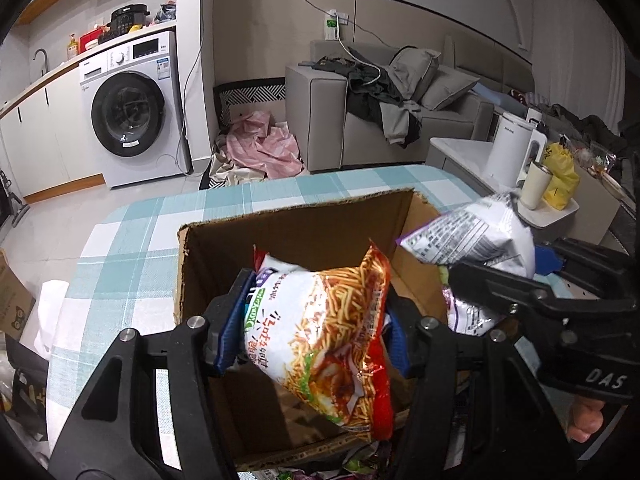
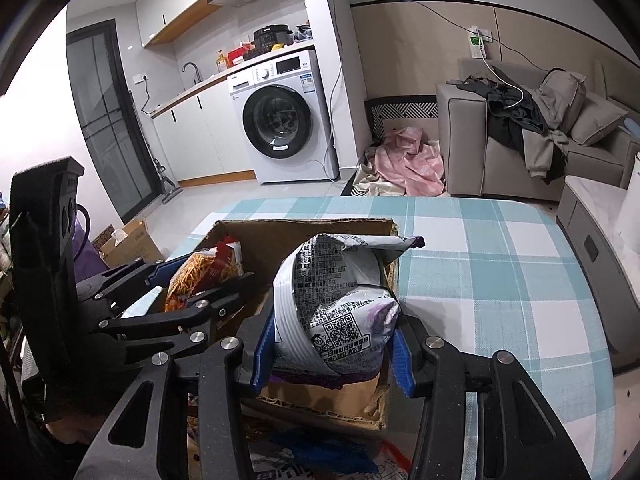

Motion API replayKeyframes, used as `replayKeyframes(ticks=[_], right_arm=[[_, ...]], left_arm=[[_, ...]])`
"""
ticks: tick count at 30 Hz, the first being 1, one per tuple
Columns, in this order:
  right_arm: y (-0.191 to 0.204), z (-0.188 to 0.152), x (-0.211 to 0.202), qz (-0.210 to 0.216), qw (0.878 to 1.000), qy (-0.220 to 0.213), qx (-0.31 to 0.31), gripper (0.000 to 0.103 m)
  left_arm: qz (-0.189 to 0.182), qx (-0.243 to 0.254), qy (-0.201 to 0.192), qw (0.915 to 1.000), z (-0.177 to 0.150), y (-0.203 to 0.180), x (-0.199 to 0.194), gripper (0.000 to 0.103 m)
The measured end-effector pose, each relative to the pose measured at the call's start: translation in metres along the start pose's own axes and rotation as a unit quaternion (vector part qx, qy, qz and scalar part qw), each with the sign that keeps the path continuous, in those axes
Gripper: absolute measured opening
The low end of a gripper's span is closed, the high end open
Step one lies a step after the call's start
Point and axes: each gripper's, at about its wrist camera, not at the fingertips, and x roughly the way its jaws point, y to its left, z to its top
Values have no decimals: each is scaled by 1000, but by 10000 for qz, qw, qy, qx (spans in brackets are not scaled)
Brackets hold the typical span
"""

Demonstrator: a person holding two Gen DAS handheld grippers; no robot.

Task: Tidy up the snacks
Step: 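Open both tools to drop the bags into the box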

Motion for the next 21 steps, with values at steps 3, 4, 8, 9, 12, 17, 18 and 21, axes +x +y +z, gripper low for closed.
replayKeyframes(ticks=[3,4,8,9,12,17,18,21], right_arm=[[1,3,2,-9,10000,-29,-32,53],[0,3,2,-12,10000,-54,-30,58],[-3,1,-4,-9,9998,-180,-84,68],[-3,1,-6,-34,9997,-225,-91,71],[-3,0,-15,-108,9993,-323,-163,85],[-5,-2,-30,-204,9984,-487,-190,99],[-5,-2,-34,-205,9984,-493,-192,100],[-5,-5,-40,-219,9983,-498,-202,102]], left_arm=[[42,0,77,10000,-2,-1,8,55],[41,-9,71,10000,-1,-1,9,55],[86,30,-83,9999,0,1,1,72],[96,27,-126,9999,0,2,-3,79],[71,18,-265,9996,1,5,-18,84],[84,-50,-335,9994,0,7,-41,91],[64,-80,-325,9994,-1,9,-45,99],[69,-50,-370,9993,-3,9,-56,102]])
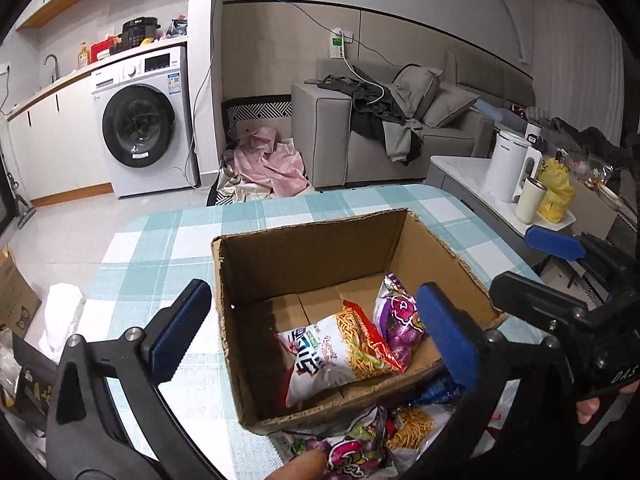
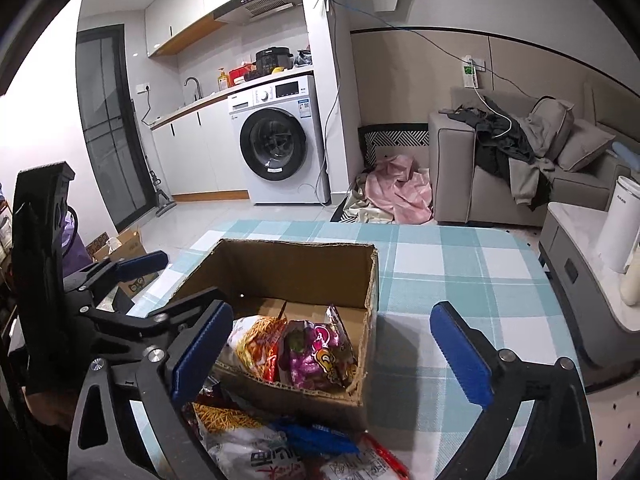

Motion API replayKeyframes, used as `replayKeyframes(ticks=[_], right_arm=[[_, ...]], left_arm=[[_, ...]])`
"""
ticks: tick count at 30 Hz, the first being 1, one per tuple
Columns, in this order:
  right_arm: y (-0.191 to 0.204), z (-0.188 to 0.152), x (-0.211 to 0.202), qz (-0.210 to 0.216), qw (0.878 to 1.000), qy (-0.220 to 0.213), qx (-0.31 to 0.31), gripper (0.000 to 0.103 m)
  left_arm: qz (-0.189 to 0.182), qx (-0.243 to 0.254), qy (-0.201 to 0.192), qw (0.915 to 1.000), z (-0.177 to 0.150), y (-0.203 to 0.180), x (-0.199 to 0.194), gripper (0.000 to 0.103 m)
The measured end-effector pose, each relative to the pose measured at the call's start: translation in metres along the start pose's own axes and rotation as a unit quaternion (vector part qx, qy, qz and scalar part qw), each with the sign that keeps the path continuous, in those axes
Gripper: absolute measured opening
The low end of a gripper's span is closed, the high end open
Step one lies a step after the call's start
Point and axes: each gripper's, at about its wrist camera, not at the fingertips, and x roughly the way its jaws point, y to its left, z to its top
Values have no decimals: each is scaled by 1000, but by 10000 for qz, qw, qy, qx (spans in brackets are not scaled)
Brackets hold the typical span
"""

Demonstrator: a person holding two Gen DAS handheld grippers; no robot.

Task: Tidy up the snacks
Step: 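Open both tools to drop the bags into the box, then move both tools back down to the snacks on the table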

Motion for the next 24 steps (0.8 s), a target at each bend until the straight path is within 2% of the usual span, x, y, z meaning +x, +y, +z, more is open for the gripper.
replayKeyframes(ticks=[14,24], right_arm=[[4,-21,-41,142,9999,73,-1,103],[15,-47,-74,179,9997,141,-31,103]], left_arm=[[195,-14,-88,9998,-18,11,-69,102],[441,-146,-10,9989,-50,21,-113,102]])
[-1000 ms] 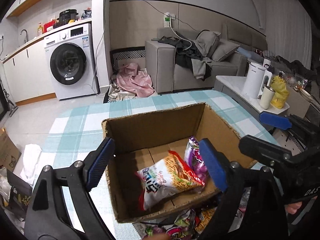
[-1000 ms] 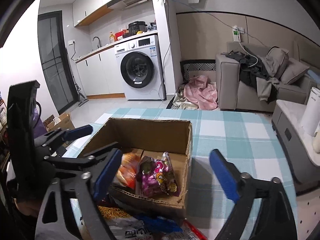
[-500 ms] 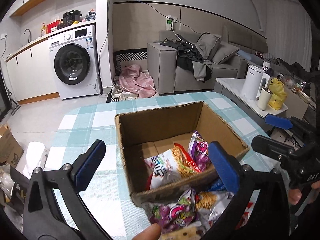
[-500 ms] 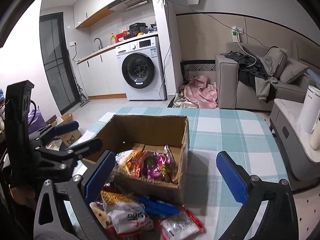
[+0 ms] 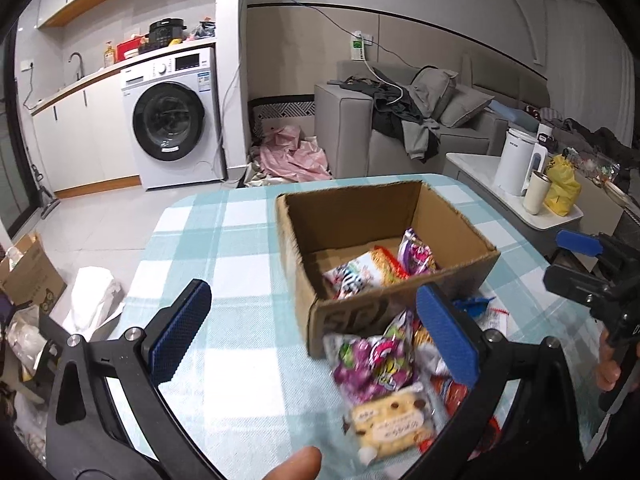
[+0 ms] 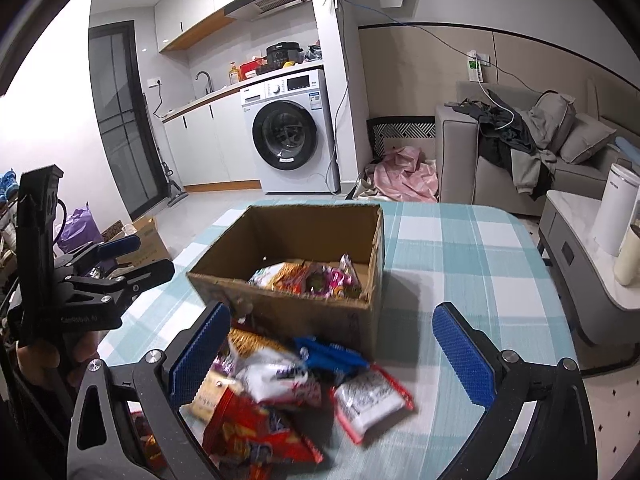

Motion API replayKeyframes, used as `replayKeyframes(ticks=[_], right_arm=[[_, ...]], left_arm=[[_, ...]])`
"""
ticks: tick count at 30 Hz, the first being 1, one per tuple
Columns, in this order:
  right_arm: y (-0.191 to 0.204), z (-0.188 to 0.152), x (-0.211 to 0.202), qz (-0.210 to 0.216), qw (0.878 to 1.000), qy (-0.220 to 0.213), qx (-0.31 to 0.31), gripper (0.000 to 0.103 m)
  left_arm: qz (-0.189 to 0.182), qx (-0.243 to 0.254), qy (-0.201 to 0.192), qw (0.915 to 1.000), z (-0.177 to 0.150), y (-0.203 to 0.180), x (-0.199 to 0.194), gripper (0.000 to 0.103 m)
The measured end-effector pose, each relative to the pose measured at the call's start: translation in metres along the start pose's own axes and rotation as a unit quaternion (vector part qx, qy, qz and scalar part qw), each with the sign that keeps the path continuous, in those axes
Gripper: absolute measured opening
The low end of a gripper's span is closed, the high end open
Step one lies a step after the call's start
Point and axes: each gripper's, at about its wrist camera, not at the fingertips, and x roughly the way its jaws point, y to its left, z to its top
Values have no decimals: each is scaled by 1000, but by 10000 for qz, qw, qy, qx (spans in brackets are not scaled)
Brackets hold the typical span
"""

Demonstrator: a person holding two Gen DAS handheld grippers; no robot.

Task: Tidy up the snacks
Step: 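Move both tools back down to the snacks on the table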

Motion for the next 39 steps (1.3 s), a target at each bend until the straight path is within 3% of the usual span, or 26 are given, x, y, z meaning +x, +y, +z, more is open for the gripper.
replayKeyframes(ticks=[8,29,39], right_arm=[[4,-27,-13,27,9998,185,-14,103],[18,-69,-17,49,9980,632,60,103],[35,-95,0,487,9923,1138,-8,103]], left_arm=[[39,-2,175,9998,-37,3,-23,102],[-246,182,454,9985,-96,-20,-52,102],[-245,56,764,9968,-126,-14,-53,102]])
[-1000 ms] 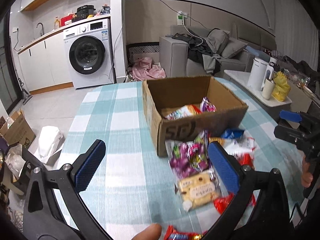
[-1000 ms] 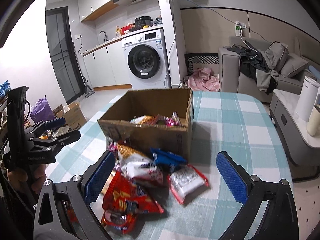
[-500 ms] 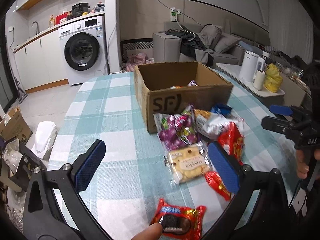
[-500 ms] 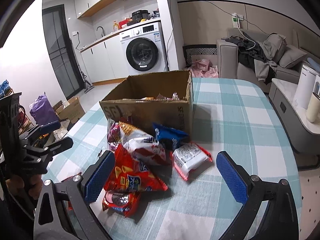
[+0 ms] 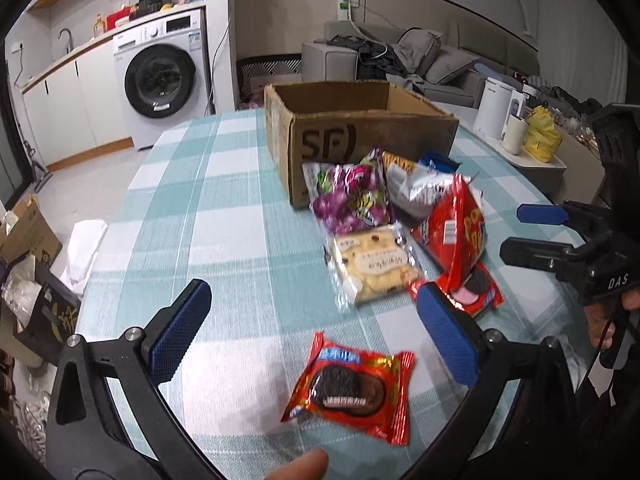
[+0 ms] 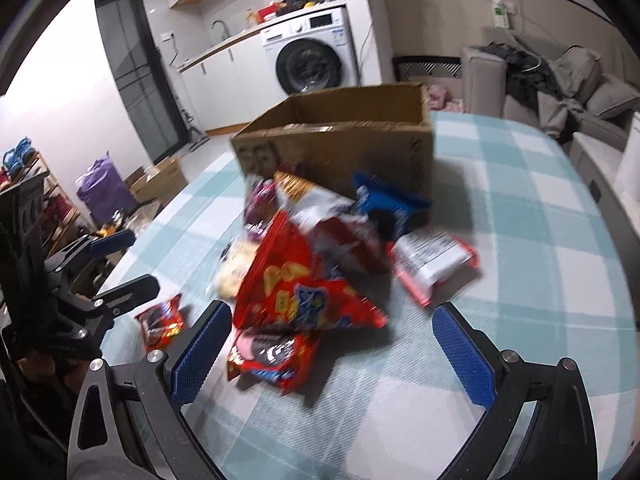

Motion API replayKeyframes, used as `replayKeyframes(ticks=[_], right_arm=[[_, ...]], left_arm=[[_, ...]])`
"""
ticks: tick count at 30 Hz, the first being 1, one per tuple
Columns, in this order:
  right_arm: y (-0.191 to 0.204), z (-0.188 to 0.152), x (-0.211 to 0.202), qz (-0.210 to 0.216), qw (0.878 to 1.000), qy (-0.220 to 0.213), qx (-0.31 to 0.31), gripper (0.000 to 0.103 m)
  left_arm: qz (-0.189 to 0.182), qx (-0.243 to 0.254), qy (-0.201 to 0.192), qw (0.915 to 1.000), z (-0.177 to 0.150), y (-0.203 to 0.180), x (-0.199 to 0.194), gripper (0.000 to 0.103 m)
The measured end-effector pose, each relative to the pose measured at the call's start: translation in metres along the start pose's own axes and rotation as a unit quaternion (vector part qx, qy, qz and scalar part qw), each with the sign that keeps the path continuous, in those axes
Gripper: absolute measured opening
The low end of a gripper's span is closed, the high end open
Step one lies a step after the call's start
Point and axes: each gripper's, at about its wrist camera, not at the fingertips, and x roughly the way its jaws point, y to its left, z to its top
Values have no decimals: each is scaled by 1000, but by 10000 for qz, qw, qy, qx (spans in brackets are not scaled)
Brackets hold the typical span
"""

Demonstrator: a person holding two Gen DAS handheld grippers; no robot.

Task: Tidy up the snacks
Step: 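Move both tools back down to the snacks on the table, then grasp the red chocolate cookie pack with the left tool while the right tool grasps the red Oreo pack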

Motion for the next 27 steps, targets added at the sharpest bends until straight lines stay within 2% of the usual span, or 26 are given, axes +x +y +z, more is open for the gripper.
replayKeyframes(ticks=[8,14,27], right_arm=[[13,-16,19,180,9990,409,-82,102],[17,-24,27,235,9983,531,-56,102],[36,-30,51,169,9971,684,-276,94]], left_arm=[[-211,76,179,9996,-13,-4,3,99],[-301,104,297,9990,-23,-8,5,99],[-196,303,629,9974,-43,-14,18,99]])
